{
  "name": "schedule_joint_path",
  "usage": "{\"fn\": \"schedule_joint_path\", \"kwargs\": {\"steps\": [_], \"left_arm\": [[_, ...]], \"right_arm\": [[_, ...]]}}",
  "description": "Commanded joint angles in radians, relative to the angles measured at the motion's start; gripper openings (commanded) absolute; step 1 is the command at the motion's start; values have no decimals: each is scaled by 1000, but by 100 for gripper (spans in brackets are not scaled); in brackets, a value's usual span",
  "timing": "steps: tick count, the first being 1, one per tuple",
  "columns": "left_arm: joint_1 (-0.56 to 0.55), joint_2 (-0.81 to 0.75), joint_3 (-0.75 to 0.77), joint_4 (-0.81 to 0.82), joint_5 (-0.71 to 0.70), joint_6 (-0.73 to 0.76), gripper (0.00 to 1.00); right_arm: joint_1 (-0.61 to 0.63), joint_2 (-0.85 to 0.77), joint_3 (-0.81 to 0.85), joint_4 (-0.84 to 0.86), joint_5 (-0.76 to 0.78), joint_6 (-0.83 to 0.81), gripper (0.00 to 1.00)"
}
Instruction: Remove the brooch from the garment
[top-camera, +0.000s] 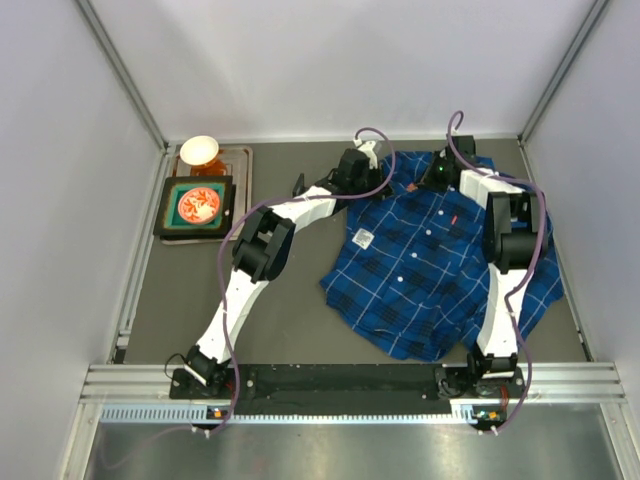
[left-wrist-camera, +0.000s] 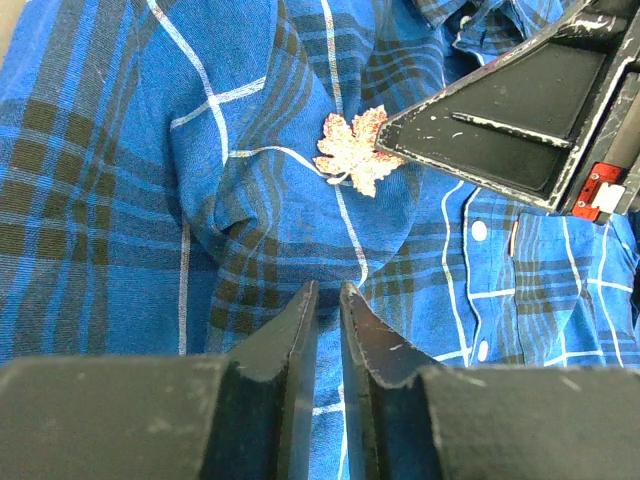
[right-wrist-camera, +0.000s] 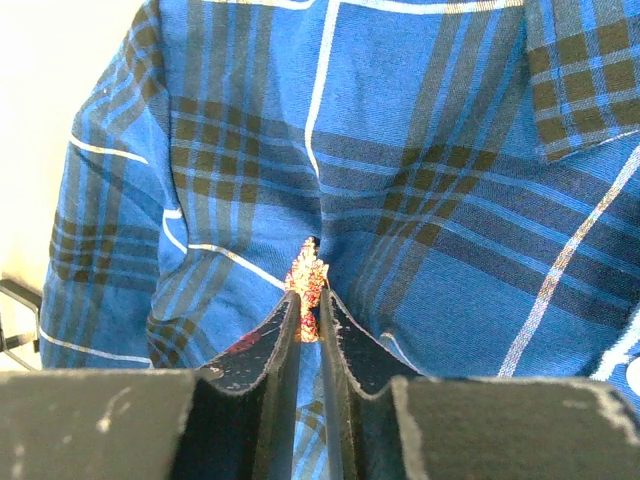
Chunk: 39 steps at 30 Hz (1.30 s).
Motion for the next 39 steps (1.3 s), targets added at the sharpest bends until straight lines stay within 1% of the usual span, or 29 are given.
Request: {"fn": "schedule_joint_path", "kwargs": {"steps": [1, 6, 12, 15, 21, 23, 26, 32, 35, 36, 39], "left_arm": [[1, 8, 9, 21, 17, 13, 20], [4, 8, 4, 19, 21, 11, 19], [5, 8, -7, 25, 26, 7, 19], [5, 8, -8, 27, 27, 6, 19], [8, 5, -11, 27, 29, 3, 19], [7, 5, -13, 27, 29, 3, 18], [8, 5, -14, 27, 29, 3, 18], [12, 11, -17, 27, 37, -1, 18], [12, 12, -17, 28, 40, -7, 18], [15, 15, -17, 28, 41, -10, 18], [19, 20, -17, 33, 50, -33, 17]], "right_arm": [[2, 17, 30, 20, -9, 5, 13], [-9, 34, 48, 21, -18, -6, 14], [-17, 84, 108, 28, -75, -40, 17], [-18, 86, 106, 38, -76, -32, 17], [-37, 106, 122, 66, -128, -5, 19], [-37, 115, 129, 66, -138, -1, 22], [-40, 124, 132, 75, -153, 12, 22], [-47, 147, 146, 107, -188, 46, 18], [-47, 170, 168, 124, -230, 66, 12], [-49, 173, 168, 135, -251, 77, 6], [-47, 184, 159, 202, -295, 121, 0]]}}
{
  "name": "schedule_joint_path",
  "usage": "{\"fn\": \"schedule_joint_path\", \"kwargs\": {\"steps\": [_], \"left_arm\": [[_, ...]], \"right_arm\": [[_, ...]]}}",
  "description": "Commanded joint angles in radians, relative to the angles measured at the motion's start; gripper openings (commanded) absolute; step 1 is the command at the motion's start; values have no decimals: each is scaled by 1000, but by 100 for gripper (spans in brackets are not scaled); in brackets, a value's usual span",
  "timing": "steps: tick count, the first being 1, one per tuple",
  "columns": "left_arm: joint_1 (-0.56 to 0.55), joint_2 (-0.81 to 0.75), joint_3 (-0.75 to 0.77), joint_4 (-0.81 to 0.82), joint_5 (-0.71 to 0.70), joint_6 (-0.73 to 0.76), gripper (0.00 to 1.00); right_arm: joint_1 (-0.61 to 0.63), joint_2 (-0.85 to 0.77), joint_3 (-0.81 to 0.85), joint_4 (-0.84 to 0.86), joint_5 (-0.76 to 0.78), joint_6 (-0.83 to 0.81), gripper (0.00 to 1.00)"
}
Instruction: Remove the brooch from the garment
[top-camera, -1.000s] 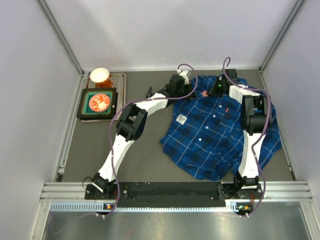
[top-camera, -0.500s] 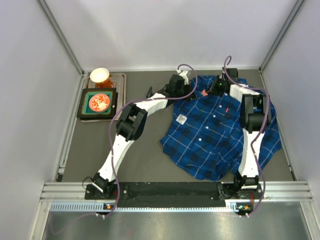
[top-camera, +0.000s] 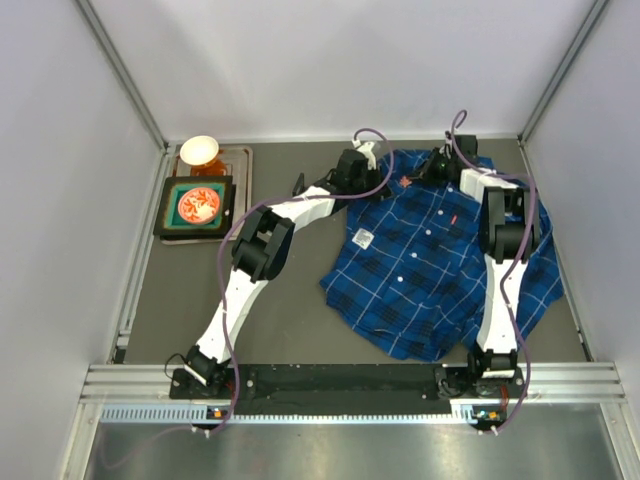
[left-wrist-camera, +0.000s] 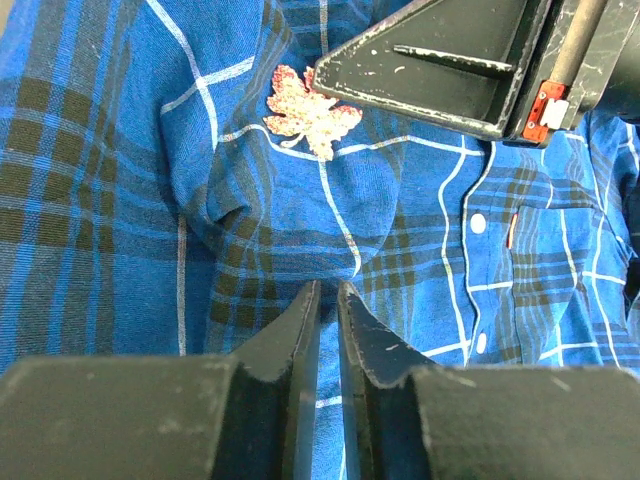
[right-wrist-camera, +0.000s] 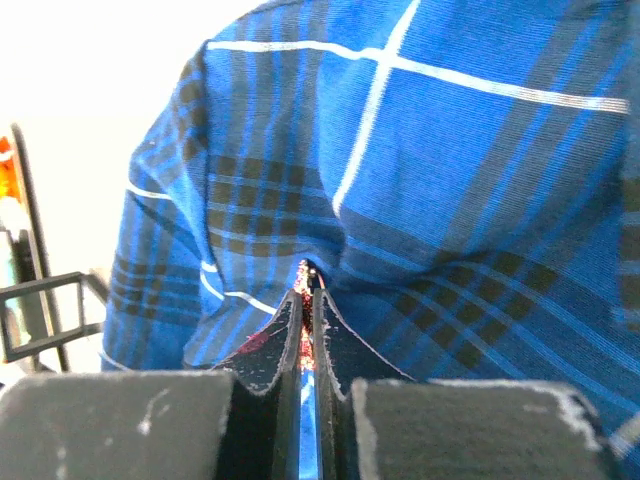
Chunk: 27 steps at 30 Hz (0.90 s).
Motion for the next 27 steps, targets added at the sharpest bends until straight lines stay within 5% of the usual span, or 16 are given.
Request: {"fn": "schedule_joint_path", "kwargs": {"steps": [1, 15, 20, 27], "left_arm": [[13, 22, -9, 34, 28, -33, 17], [19, 26, -16, 51, 50, -62, 15], [19, 29, -15, 54, 51, -65, 15], [18, 31, -1, 57, 58, -70, 15]], "right_arm": [[-31, 32, 32, 125, -88, 73, 0], [-59, 134, 5, 483, -272, 383, 0], [-79, 176, -80, 809, -347, 608, 0], [-77, 211, -25, 889, -378, 676, 0]]}}
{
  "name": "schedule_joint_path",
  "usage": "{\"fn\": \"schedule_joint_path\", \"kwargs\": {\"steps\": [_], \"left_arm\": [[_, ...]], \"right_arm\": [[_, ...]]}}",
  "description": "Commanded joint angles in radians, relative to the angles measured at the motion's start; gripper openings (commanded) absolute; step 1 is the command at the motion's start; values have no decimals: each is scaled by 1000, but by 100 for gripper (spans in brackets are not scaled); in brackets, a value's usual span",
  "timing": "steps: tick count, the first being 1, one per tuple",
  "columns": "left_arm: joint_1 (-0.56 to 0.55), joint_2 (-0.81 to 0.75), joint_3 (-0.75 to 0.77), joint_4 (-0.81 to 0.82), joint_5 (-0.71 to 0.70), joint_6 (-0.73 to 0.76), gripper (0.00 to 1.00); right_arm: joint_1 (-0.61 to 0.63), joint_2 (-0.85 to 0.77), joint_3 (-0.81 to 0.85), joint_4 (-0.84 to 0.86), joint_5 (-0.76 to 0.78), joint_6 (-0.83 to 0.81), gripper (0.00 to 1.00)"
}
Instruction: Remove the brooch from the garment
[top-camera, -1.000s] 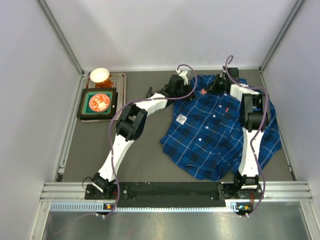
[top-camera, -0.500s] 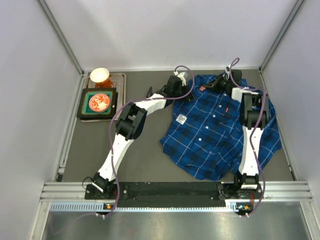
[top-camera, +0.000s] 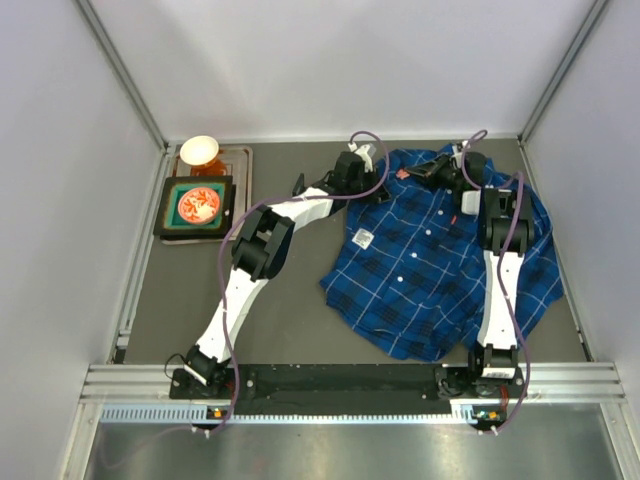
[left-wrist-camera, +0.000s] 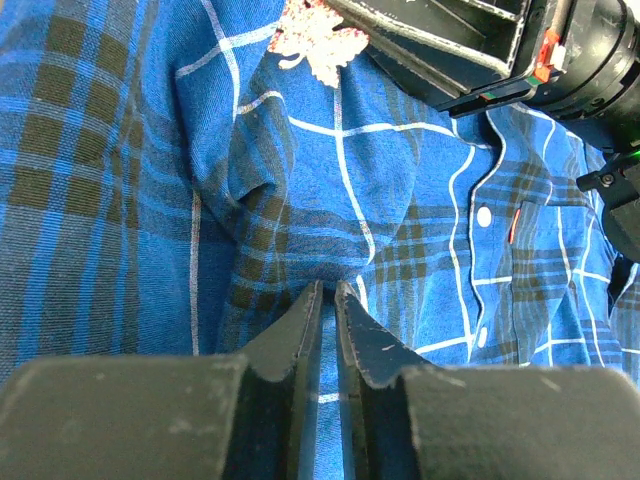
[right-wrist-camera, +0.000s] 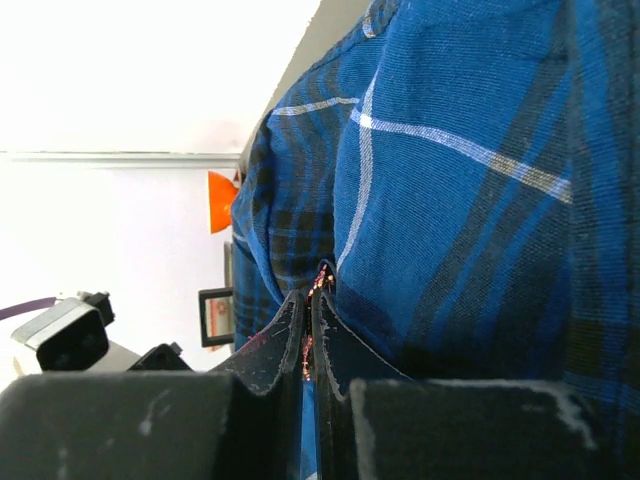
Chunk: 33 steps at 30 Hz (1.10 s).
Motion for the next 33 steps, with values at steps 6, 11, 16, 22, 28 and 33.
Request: {"fn": "schedule_joint_path", "kwargs": {"steps": [6, 11, 16, 22, 28, 33], "left_arm": [[4, -26, 20, 26, 48, -2, 23], [5, -113, -19, 5, 48, 18, 32], [6, -230, -91, 11, 77, 5, 41], [10, -420, -276, 78, 152, -60, 47], [6, -670, -451, 65, 200, -153, 47], [7, -850, -606, 72, 229, -315, 49]], "right_arm": [[-6, -66, 40, 178, -72, 76, 0], [-6, -172, 11, 116, -95, 17, 0], [-4, -247, -17, 54, -121, -25, 0], [2, -382, -167, 200, -181, -69, 0], [40, -538, -382, 550, -210, -1, 0], [118, -728, -581, 569, -205, -155, 0]]}}
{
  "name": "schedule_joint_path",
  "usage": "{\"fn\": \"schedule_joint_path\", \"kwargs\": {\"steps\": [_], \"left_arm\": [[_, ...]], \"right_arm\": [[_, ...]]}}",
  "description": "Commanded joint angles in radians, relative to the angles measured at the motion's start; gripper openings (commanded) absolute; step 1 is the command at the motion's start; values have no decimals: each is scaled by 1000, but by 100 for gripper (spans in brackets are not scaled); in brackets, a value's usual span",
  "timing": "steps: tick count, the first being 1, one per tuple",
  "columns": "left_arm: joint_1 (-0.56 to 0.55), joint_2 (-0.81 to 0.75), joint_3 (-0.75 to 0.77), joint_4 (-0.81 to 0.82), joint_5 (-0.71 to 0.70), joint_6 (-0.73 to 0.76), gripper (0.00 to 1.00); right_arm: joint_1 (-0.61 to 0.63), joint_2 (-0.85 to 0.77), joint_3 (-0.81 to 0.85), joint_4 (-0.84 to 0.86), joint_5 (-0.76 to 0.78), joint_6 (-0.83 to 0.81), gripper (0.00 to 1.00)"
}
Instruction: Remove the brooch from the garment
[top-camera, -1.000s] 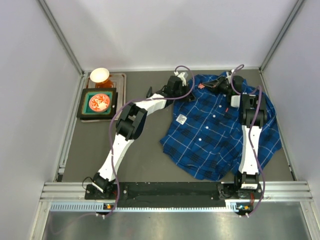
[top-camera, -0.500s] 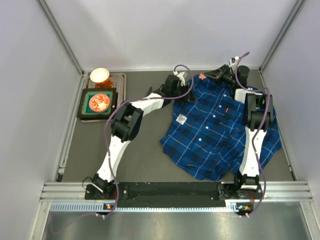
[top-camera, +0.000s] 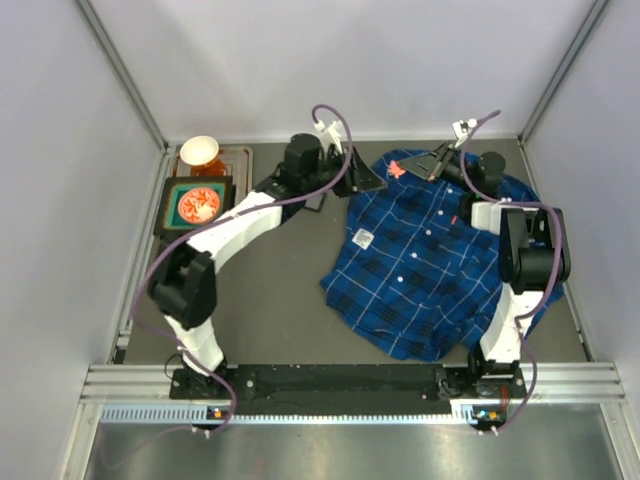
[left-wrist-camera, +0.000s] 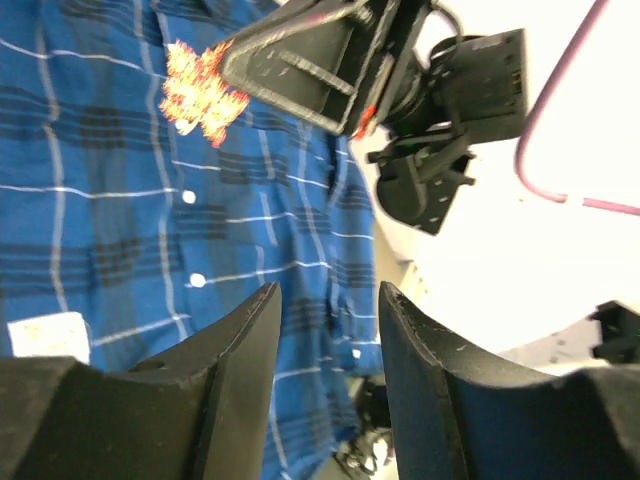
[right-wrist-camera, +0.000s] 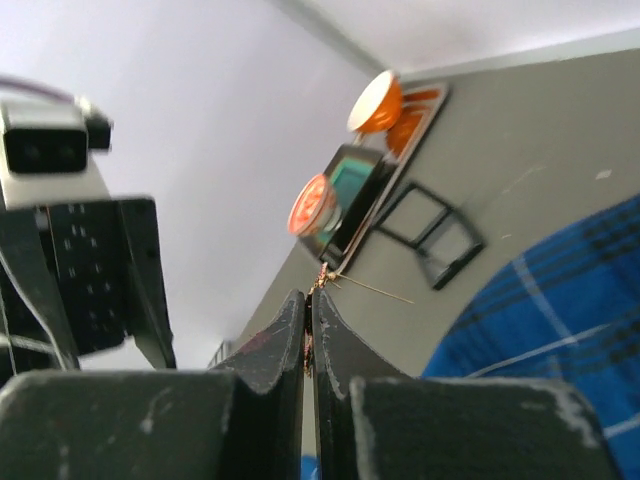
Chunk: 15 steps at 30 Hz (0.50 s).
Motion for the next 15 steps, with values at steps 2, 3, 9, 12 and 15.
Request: {"fn": "schedule_joint_path", "kwargs": {"steps": [2, 3, 9, 12, 15], "left_arm": [[3, -224, -160, 67, 66, -201, 46], [3, -250, -180, 56, 50, -247, 45], [4, -437, -271, -45, -60, -415, 37], [7, -523, -312, -56, -91, -505, 39], [6, -609, -311, -151, -177, -517, 43]], "right_arm": [[110, -292, -149, 47, -1, -305, 0], [125, -327, -169, -49, 15, -366, 0], [240, -584, -332, -124, 131, -693, 0], [268, -625, -413, 38, 141, -680, 0], [294, -633, -462, 163, 141, -652, 0]]}}
